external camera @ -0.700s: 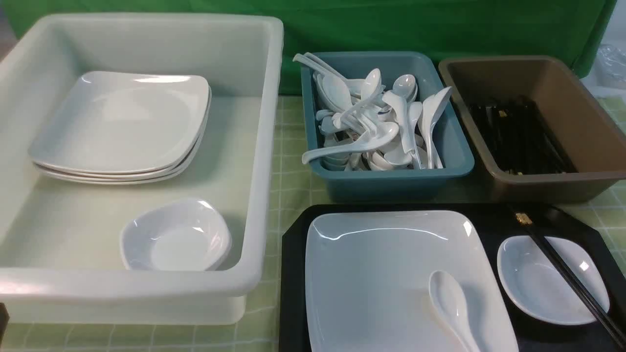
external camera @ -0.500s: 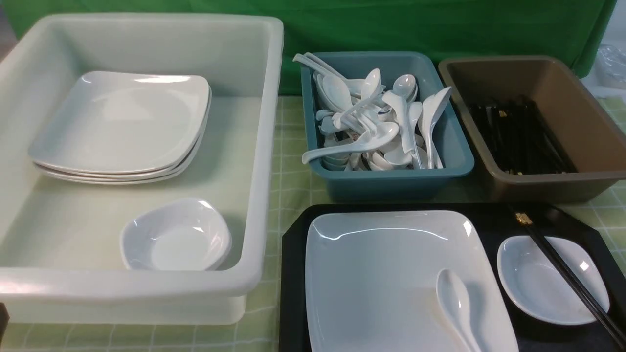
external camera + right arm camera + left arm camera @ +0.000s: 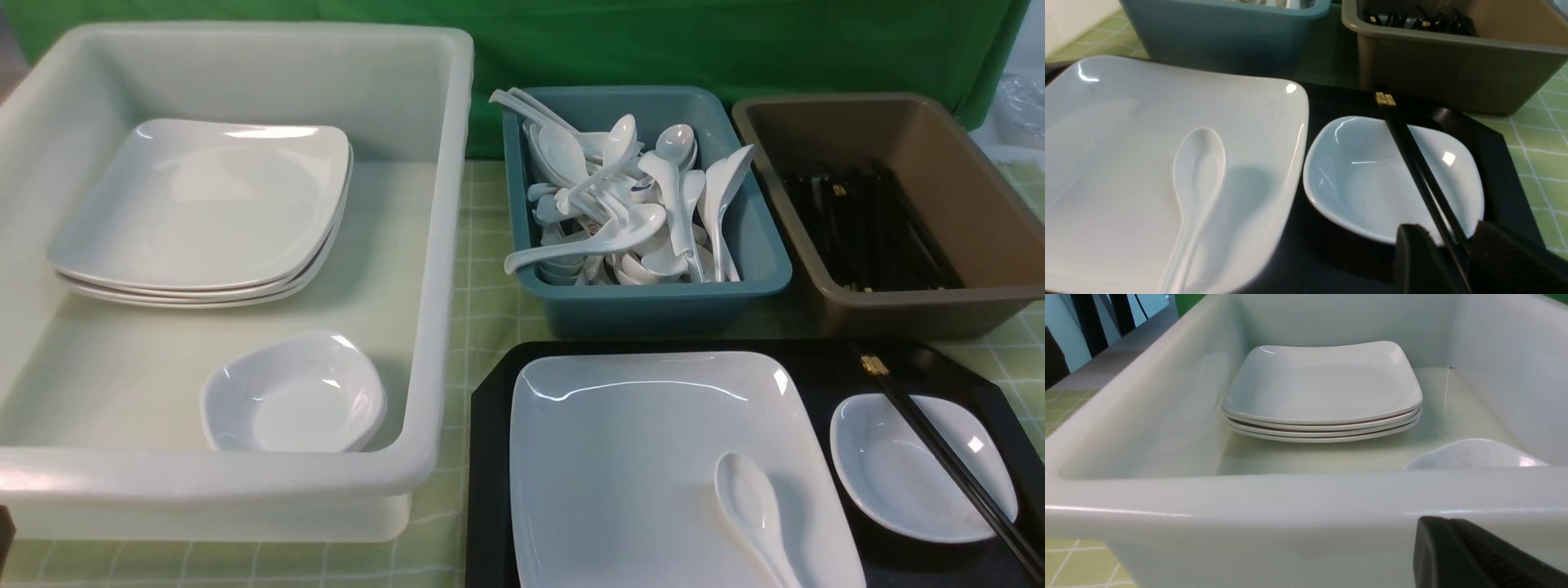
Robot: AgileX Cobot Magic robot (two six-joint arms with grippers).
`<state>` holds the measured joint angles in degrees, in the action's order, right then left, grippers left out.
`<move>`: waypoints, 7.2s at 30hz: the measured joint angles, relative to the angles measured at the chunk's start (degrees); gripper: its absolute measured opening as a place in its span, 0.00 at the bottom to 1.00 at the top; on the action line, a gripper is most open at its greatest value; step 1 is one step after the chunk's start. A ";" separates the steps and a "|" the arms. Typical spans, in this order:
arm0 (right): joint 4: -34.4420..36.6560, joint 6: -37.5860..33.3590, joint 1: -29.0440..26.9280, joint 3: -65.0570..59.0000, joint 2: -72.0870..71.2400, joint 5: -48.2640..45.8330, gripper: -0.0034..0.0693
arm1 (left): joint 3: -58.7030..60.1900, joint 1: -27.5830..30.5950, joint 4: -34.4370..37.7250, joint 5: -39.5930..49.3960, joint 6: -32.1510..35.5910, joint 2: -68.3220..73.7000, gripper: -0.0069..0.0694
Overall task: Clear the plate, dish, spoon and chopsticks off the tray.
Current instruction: Use the right arm to grab a pair of chopsticks from the plate, then use the right arm to put the chopsticks into the small storage box on the right, then use the right arm to grab a small plate from the dinner plate, then use the right arm to put the small plate into the large storage box on the left
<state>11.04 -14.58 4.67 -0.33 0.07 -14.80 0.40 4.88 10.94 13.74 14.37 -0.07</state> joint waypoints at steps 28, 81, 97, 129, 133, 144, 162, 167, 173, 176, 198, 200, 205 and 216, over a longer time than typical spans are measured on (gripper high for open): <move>0.00 0.00 0.00 0.00 0.00 0.00 0.37 | -15.53 -0.07 31.33 1.34 -0.48 12.06 0.12; -9.78 5.03 2.37 53.99 82.86 -31.28 0.65 | -41.19 -38.20 21.38 18.02 18.22 36.19 0.12; -11.04 4.68 0.04 60.12 99.96 -28.26 0.66 | -41.19 -38.20 21.21 20.29 17.07 36.25 0.12; 14.29 -7.56 -3.01 83.20 94.48 -12.75 0.22 | -41.19 -38.20 21.26 5.03 16.77 36.25 0.12; 15.66 -4.40 -6.48 93.67 106.57 -8.26 0.22 | -41.19 -38.20 21.26 5.03 16.77 36.25 0.12; 4.83 -1.09 -7.41 98.87 113.81 -13.70 0.81 | -41.19 -38.20 20.82 5.59 16.57 36.29 0.12; -17.36 -3.02 10.16 54.11 82.54 -36.60 0.67 | -41.19 -38.20 15.08 11.05 16.57 36.37 0.12; -20.24 -3.03 10.93 44.45 83.42 -23.52 0.76 | -41.19 -38.20 15.08 11.17 16.57 36.37 0.12; -21.02 -3.66 10.93 42.93 88.56 -15.17 0.71 | -41.19 -38.20 15.08 11.34 16.57 36.37 0.12; -21.15 -3.99 10.93 42.93 90.69 -13.15 0.67 | -41.19 -38.20 15.08 11.46 16.57 36.37 0.12; -21.03 6.31 23.71 65.46 76.46 -41.08 0.13 | -42.88 -38.20 8.41 14.67 10.78 36.37 0.12; -20.35 7.72 26.16 70.19 75.16 -42.00 0.13 | -44.37 -38.20 4.59 16.93 7.82 36.02 0.12; -14.93 6.16 41.39 87.39 78.98 -39.16 0.13 | -50.38 -38.20 -12.71 30.39 -7.18 30.67 0.12; -13.41 -9.41 57.25 110.97 110.29 -31.23 0.13 | -52.23 -38.20 -19.87 43.01 -16.66 16.29 0.12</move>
<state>-2.37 -24.00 61.93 110.64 110.35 -46.02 -51.83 -33.32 -8.93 56.75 -2.29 16.22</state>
